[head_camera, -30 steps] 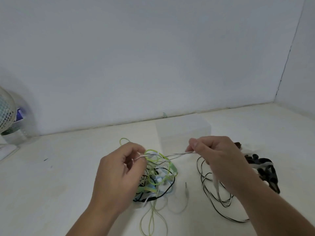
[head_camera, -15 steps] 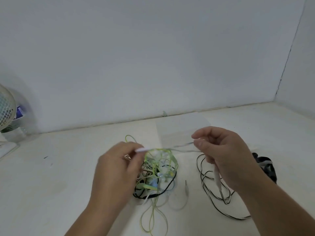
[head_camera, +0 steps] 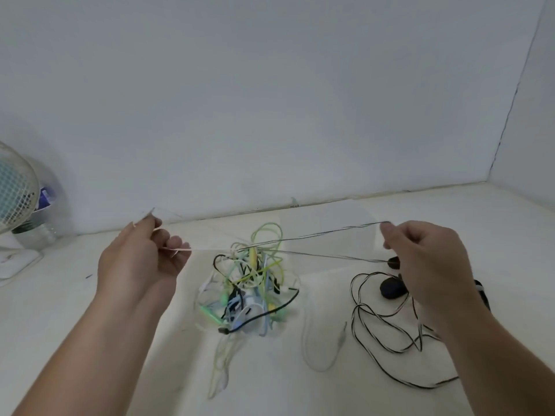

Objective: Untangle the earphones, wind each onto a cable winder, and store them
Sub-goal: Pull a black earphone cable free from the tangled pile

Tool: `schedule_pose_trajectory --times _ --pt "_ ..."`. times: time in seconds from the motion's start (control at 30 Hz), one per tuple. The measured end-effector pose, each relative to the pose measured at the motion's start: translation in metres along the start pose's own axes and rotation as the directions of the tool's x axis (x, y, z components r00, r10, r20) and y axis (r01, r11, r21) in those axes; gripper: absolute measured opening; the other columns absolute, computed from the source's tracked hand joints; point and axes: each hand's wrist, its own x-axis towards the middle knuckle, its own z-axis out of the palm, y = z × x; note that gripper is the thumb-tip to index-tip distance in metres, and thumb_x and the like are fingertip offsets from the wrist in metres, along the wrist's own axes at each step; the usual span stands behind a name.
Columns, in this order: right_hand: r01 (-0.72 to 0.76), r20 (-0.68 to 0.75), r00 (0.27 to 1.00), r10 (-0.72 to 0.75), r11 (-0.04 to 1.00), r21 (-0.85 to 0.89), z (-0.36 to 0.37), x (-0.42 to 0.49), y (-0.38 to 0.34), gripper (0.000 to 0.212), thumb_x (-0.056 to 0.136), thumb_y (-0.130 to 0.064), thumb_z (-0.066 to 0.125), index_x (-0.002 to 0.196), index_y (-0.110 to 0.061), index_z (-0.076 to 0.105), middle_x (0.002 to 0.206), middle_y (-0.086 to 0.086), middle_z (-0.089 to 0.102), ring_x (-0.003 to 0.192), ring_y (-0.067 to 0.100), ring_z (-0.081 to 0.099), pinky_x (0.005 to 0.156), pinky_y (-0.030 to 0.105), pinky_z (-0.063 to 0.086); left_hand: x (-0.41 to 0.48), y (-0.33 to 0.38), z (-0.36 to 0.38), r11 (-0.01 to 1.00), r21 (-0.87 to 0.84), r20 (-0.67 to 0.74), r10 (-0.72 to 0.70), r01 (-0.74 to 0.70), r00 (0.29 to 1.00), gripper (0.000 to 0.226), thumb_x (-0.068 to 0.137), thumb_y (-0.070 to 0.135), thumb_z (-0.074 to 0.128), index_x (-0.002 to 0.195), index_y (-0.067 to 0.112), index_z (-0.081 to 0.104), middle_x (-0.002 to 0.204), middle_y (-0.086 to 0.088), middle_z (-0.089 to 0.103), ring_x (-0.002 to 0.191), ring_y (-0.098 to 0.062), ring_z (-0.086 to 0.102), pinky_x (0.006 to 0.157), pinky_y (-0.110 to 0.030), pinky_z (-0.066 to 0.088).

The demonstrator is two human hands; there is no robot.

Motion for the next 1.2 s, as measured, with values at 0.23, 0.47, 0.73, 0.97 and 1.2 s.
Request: schedule_pose_trajectory --times 0.23,0.47,0.73,0.97,1.2 --pt "-0.202 0.398 0.906 0.148 0.974 0.098 0.007 -0.004 0.0 0.052 0.102 -0.039 0.048 0.061 -0.01 0.064 0.044 -0.005 0.037 0.039 0.011 0.028 0.042 0.023 0.024 -0.007 -0.019 -0.011 0.509 0.78 0.259 0.267 -0.364 0.928 0.018 0.082 0.008 0.076 0.093 0.014 0.065 0.077 0.002 0.05 0.065 -0.014 0.044 0.057 -0.028 0.034" --pt "-0.195 0.589 0.808 0.004 0.945 0.262 0.014 -0.017 -0.006 0.062 0.097 -0.052 0.038 0.067 -0.007 0.068 0.048 0.009 0.046 0.045 0.017 0.031 0.044 0.024 0.025 -0.041 -0.036 -0.01 0.161 0.628 0.725 0.234 -0.761 0.648 0.044 0.08 0.009 0.071 0.117 0.031 0.063 0.12 0.013 0.054 0.106 -0.009 0.056 0.088 -0.017 0.041" --pt "-0.156 0.62 0.764 -0.177 0.882 0.445 0.017 -0.025 -0.012 0.064 0.097 -0.052 0.036 0.069 -0.008 0.073 0.039 0.005 0.032 0.043 0.017 0.023 0.046 0.024 0.027 -0.052 -0.077 0.002 0.182 0.586 0.803 0.005 -0.79 0.596 0.011 0.088 0.037 0.071 0.098 0.038 0.071 0.092 0.024 0.066 0.087 0.003 0.06 0.076 -0.018 0.046" --pt "-0.092 0.528 0.831 -0.174 0.894 0.439 0.003 -0.015 -0.008 0.036 0.064 -0.041 0.084 0.06 -0.01 0.067 0.045 -0.002 0.031 0.046 0.014 0.026 0.048 0.021 0.027 -0.041 -0.042 0.013 0.504 0.622 0.592 0.198 -0.599 0.781 0.029 0.095 0.027 0.063 0.069 0.018 0.072 0.059 0.001 0.07 0.06 -0.028 0.068 0.063 -0.036 0.053" --pt "0.295 0.433 0.887 -0.16 0.919 -0.263 0.016 -0.018 0.001 0.023 0.076 -0.015 0.078 0.063 -0.027 0.063 0.044 -0.013 0.047 0.046 0.005 0.043 0.05 0.016 0.031 -0.034 0.012 0.036 0.481 0.544 0.562 0.399 -0.687 0.724 0.027 0.073 0.005 0.083 0.079 0.021 0.062 0.061 0.002 0.043 0.051 -0.008 0.036 0.049 -0.022 0.033"
